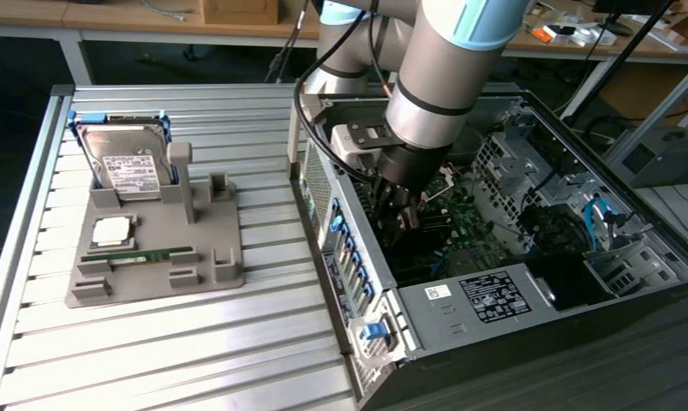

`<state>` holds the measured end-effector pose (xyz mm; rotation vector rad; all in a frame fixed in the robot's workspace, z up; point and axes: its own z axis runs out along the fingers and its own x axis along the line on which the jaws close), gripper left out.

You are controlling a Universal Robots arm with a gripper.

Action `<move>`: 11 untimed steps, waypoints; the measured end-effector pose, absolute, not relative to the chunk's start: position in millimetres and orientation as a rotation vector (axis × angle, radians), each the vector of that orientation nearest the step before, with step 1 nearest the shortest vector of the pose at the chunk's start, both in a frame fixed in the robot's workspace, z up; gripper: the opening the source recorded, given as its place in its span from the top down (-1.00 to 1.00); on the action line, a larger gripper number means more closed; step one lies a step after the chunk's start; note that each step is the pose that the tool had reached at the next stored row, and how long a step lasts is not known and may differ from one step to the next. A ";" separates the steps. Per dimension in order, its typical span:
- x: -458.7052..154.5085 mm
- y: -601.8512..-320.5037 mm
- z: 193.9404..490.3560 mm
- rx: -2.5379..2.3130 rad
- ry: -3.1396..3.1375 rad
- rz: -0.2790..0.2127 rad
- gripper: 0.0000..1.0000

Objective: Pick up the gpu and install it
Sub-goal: 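Press down on the gpu until it lock into place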

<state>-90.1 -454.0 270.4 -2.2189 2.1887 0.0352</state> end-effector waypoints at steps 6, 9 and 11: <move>-90.4 -454.7 269.0 -2.220 2.189 0.035 0.80; -91.5 -457.3 269.2 -2.221 2.190 0.034 0.80; -92.4 -458.6 269.1 -2.221 2.190 0.034 0.80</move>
